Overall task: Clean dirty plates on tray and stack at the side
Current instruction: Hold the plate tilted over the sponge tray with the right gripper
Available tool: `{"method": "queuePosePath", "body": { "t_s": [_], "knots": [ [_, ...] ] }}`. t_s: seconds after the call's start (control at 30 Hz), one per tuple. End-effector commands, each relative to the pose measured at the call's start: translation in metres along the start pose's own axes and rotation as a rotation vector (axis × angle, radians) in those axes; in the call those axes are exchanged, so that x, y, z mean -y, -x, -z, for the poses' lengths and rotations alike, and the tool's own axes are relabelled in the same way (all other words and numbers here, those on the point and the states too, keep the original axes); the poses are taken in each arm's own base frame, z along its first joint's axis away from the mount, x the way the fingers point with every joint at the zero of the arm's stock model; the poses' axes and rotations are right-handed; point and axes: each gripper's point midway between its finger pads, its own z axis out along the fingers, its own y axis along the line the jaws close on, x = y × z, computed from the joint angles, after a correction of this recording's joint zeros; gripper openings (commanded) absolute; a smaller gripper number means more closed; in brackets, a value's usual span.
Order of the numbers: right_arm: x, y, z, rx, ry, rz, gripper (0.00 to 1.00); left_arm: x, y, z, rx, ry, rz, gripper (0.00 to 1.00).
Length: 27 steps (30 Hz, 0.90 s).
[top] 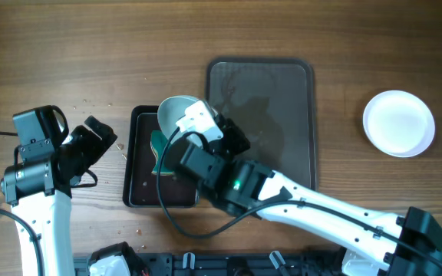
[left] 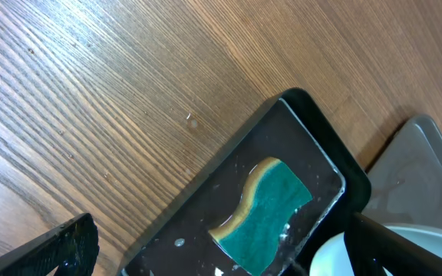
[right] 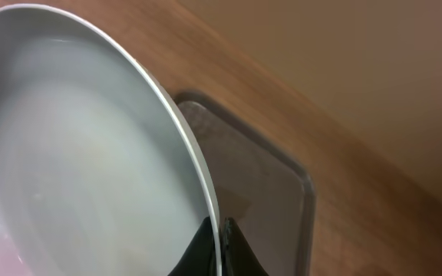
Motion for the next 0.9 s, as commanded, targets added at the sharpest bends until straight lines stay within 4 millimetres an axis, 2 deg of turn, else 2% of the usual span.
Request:
{"method": "queuePosePath", "body": {
  "t_s": [0.0, 0.23, 0.87],
  "knots": [
    [0.008, 0.013, 0.013, 0.051, -0.076, 0.003, 0.04, 0.000, 0.006, 0.005, 0.025, 0.000, 0.018, 1.00],
    [0.004, 0.025, 0.021, 0.100, -0.084, 0.030, 0.04, 0.000, 0.006, 0.005, 0.025, 0.000, 0.018, 1.00],
    [0.009, 0.026, 0.021, 0.106, -0.113, 0.022, 0.04, 0.000, 0.006, 0.005, 0.025, 0.000, 0.018, 1.00]
  ]
}}
